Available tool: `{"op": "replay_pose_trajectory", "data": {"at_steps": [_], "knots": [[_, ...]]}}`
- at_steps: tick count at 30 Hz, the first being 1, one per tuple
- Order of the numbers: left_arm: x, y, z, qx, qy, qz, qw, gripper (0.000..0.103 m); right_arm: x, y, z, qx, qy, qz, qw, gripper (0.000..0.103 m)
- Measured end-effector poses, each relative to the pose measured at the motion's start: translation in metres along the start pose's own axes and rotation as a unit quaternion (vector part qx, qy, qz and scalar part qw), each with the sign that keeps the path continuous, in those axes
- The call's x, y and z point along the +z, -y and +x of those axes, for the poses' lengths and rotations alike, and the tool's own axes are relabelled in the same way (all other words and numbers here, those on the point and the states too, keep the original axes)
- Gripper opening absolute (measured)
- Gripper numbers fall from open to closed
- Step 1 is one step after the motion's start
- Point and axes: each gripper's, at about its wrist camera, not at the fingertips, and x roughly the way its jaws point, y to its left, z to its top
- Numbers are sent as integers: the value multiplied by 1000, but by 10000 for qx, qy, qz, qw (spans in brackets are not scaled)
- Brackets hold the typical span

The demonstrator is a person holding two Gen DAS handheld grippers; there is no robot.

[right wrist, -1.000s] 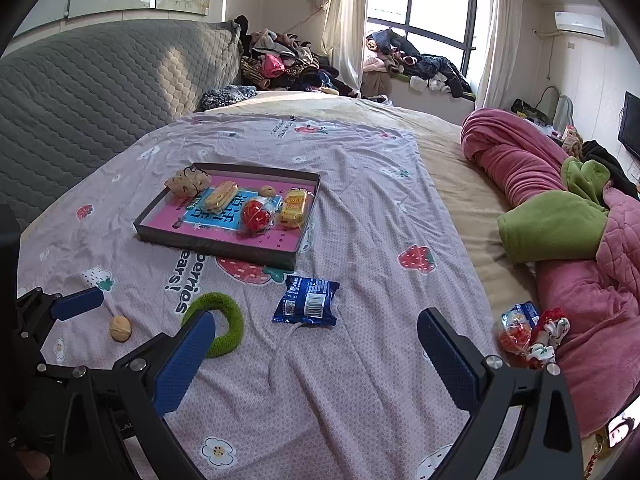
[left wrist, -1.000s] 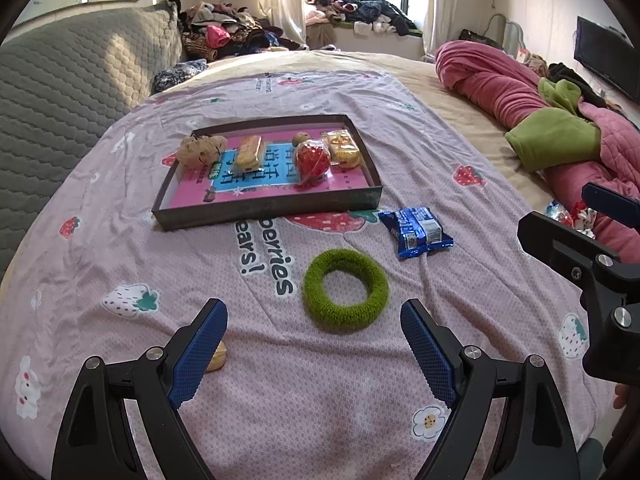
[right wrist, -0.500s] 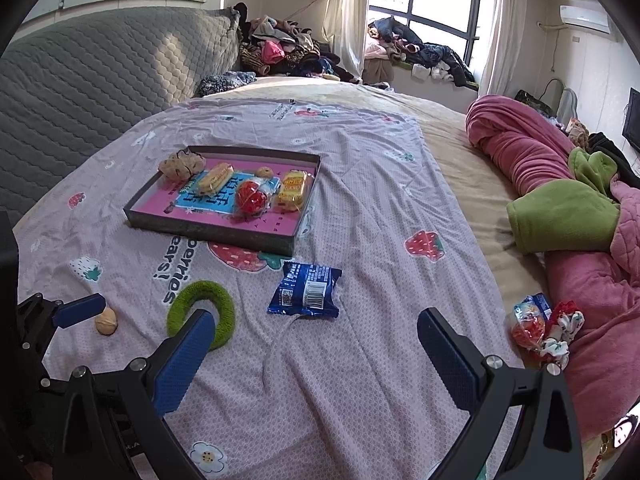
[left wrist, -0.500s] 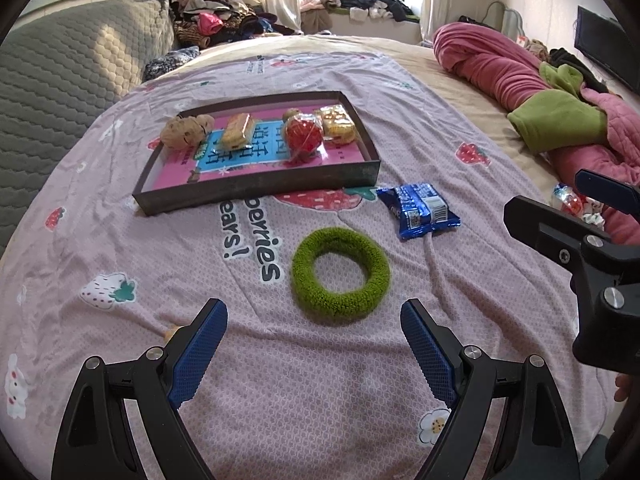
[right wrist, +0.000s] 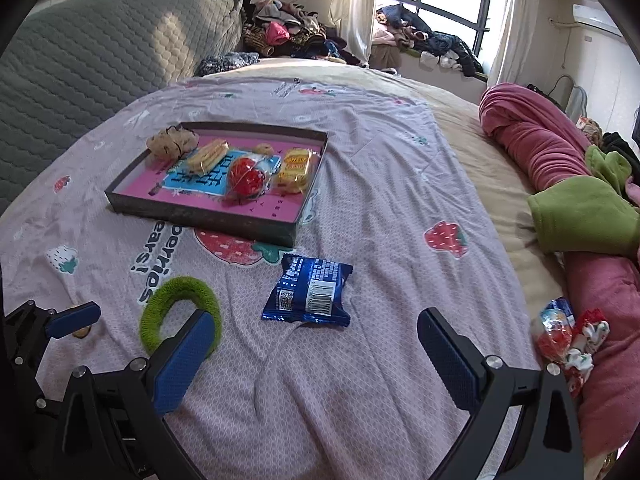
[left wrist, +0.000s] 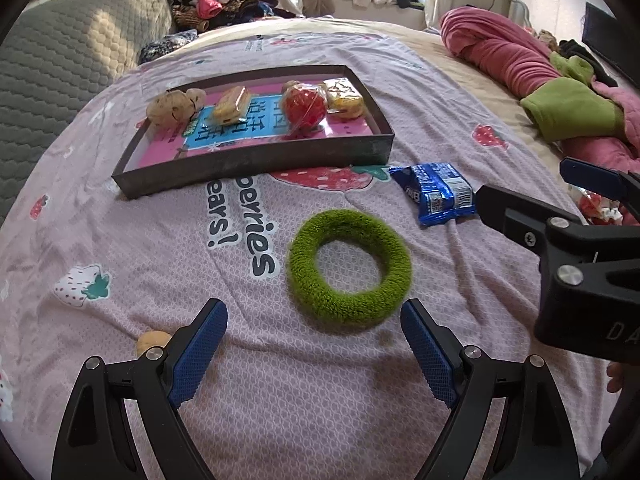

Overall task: Organize objects
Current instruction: 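Grasp the green fuzzy ring with the left gripper while the right grasps the blue packet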

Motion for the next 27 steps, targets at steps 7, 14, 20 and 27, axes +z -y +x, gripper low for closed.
{"op": "replay_pose_trajectory", "data": {"at_steps": [7, 14, 20, 27], "knots": [[4, -2, 6, -56, 8, -13, 10000, 89, 2, 2, 14, -5, -85, 46, 10000, 102], [11, -9, 11, -73, 7, -103, 9999, 89, 8, 1, 21, -42, -106, 32, 9999, 102], [19, -12, 18, -41, -4, -119, 9999, 89, 11, 0, 34, -30, -166, 28, 9999, 102], [27, -20, 33, -15, -84, -186, 9998, 89, 15, -3, 56, -43, -299, -5, 9995, 102]]}}
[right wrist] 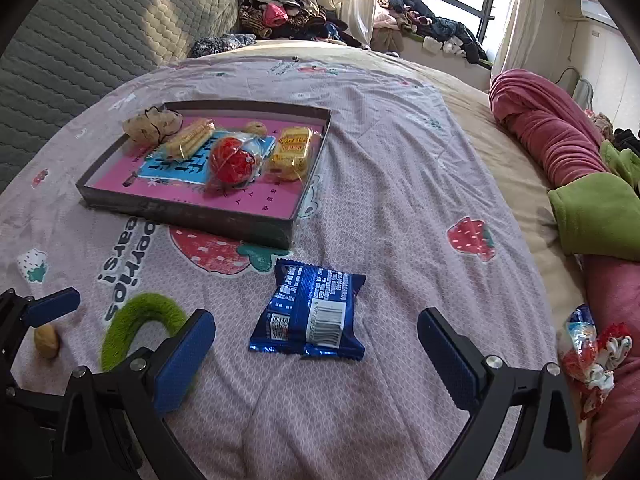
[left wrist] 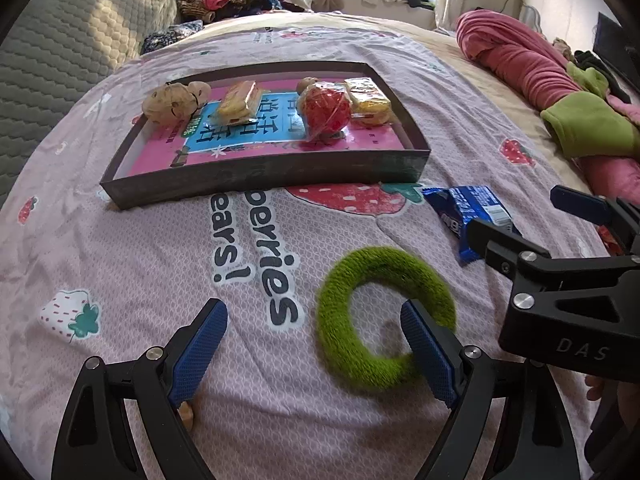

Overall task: Organize objects
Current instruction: 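Grasp the green fuzzy ring with the left gripper while the right grasps the blue packet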

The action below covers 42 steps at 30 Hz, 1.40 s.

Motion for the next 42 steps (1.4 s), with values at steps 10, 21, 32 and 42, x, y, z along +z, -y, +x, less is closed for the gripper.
{"op": "replay_pose_trajectory", "data": {"at_steps": [10, 21, 32, 42], "knots": [[2, -3, 17, -35, -99, -9, 9999, 89, 5, -2, 27, 0, -174, 76, 9998, 102], [3, 0, 20, -133, -41, 58, 9999, 89, 6, -6, 47, 97, -326, 101, 9994, 102], [1, 11, 17, -281, -81, 204, 9994, 66, 4, -5, 55, 274, -358, 240, 9987, 85], [0, 17, 14, -481, -99, 255, 9985, 45, 3, -5, 52, 347, -348, 243, 9985, 68]]}}
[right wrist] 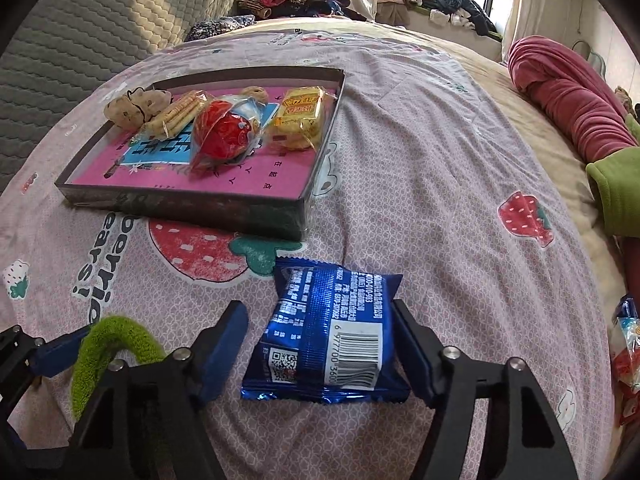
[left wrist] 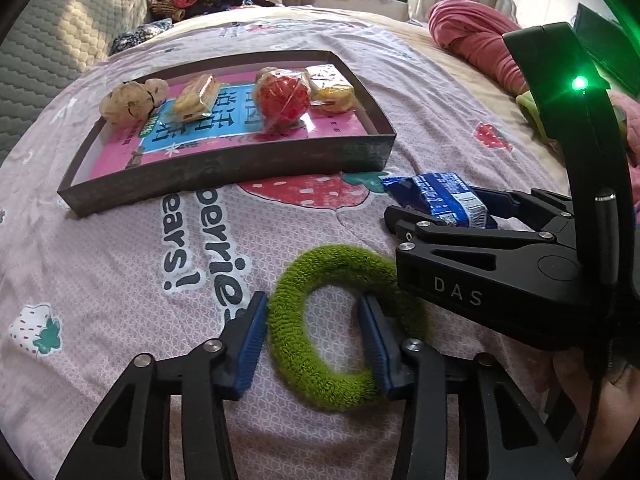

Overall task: Organize objects
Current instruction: 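Grasp the green fuzzy ring with the left gripper while the right grasps the blue packet, then lift the green ring and blue packet and carry them over the tray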

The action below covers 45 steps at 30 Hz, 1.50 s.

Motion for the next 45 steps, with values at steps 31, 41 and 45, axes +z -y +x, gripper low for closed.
{"op": "replay_pose_trajectory", "data": {"at_steps": [31, 41, 45], "knots": [[-5, -10, -13, 25, -16, -85, 10000, 14, -21, -1, -31, 134, 58, 27, 9999, 59], [-4, -22, -28, 66, 79, -190, 9998, 14, -21, -14, -48, 113, 140, -95, 9998, 59], [-2, -31, -35, 105, 138, -248, 9995, 14, -19, -22, -55, 112, 170, -143, 9997, 59]]}}
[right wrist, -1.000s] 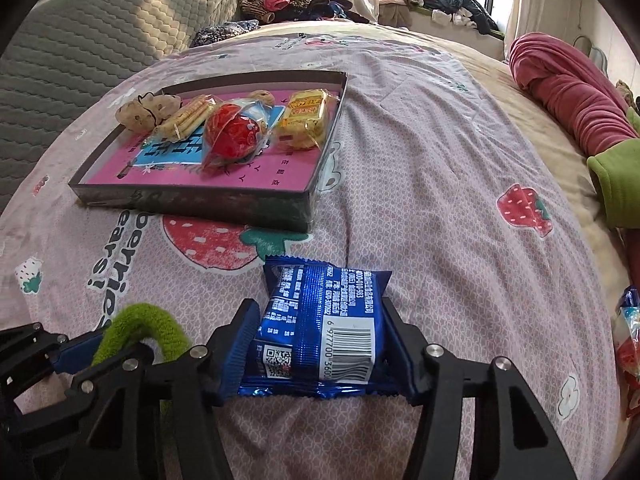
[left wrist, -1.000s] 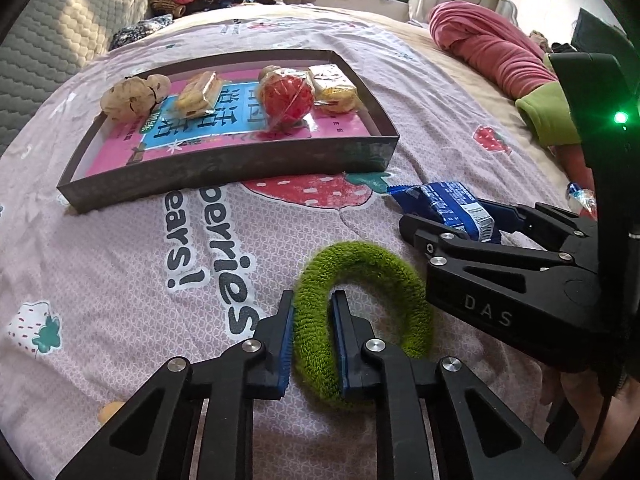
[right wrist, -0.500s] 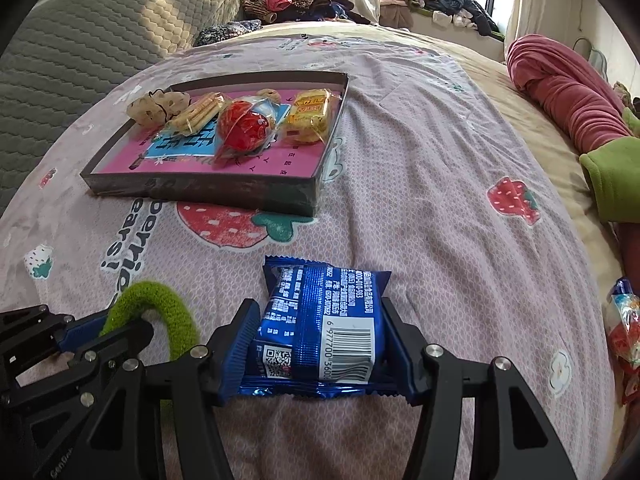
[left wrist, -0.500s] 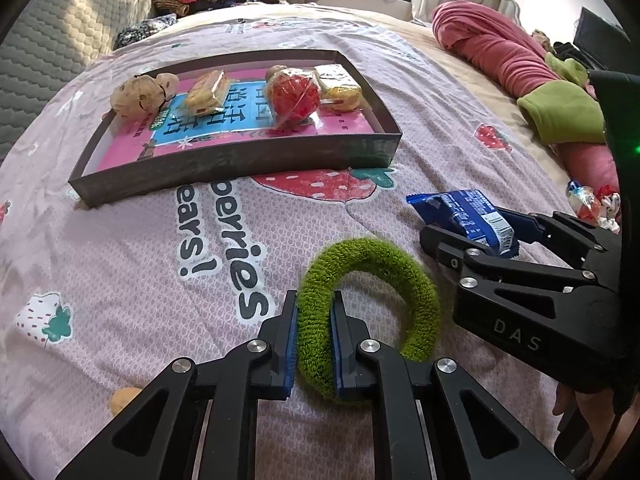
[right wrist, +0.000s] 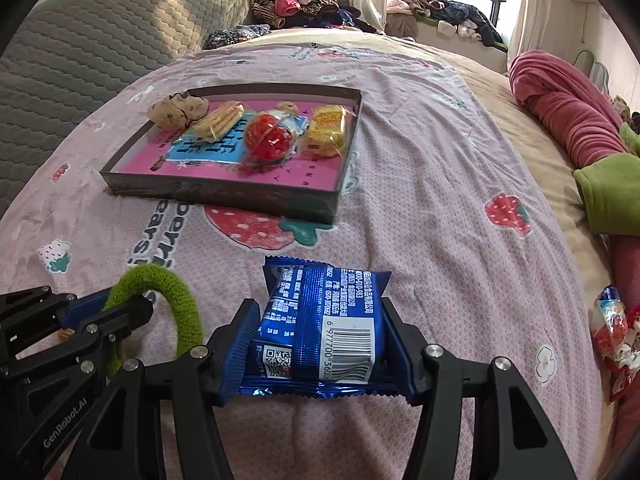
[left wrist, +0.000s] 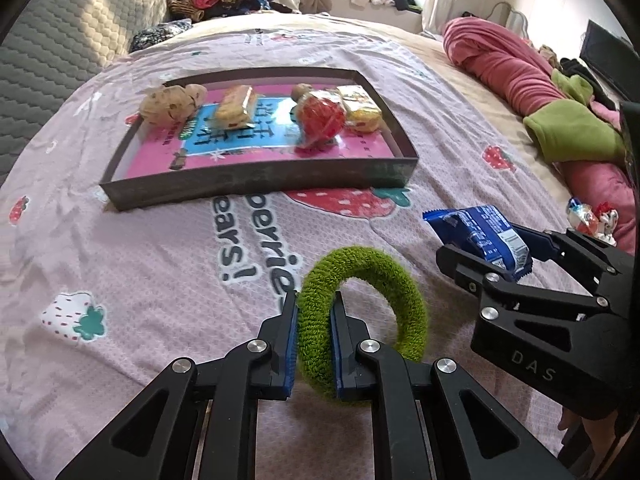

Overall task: Organize objects
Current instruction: 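Lift the green ring and blue packet and carry them over the tray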

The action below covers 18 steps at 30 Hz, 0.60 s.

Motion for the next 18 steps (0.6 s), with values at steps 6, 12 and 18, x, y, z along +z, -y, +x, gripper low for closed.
{"op": "replay_pose_trajectory", "data": {"at_steps": [6, 12, 18], "knots": [[5, -14, -12, 28, 107, -59, 9999, 14, 6, -14, -10, -7, 87, -60, 9999, 59], [16, -27, -26, 84, 222, -83, 9997, 14, 20, -26, -22, 14, 186, -113, 9998, 59], [27, -40, -40, 120, 337, -134, 9993, 14, 35, -38, -35, 2, 302, -193, 9994, 59]]}}
